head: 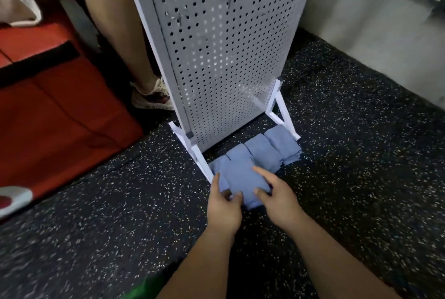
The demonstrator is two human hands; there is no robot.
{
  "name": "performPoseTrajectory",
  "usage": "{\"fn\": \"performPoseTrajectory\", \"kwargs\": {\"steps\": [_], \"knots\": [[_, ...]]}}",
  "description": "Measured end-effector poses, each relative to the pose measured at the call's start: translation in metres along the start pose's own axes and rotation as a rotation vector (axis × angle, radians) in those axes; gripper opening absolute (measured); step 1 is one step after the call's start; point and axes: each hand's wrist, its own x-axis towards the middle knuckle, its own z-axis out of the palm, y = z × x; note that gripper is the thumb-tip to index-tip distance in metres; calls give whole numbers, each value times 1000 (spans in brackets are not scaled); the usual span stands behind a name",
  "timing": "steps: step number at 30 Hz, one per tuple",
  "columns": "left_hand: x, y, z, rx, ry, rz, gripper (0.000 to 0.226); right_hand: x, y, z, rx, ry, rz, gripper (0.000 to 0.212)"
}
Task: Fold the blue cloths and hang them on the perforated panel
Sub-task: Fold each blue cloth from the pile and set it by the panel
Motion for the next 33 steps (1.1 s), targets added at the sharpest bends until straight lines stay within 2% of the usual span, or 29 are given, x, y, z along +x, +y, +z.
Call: {"fn": "performPoseTrajectory", "kwargs": {"steps": [5,10,16,19,23,26,30,33], "knots": [[45,-7,-5,55,46,-69,80,44,21,31,-17,13,19,59],[80,-24,-12,114,101,-60,78,72,25,59,-45,5,6,59],[91,-24,-12,309,208,-26,55,84,40,80,-302,55,-6,60],[90,-25,-15,434,264,65,51,76,39,81,-419,128,-47,62],[87,-32,-22,758,177,240,63,72,36,82,-665,153,-230,67],[91,-43,-26,887,77,183,67,75,35,86,-753,78,-197,72],[101,-43,-25,918,6,75,68,77,32,87,-775,32,-124,69],[102,-36,-23,899,27,57,70,78,27,81,-751,7,-91,68]]}}
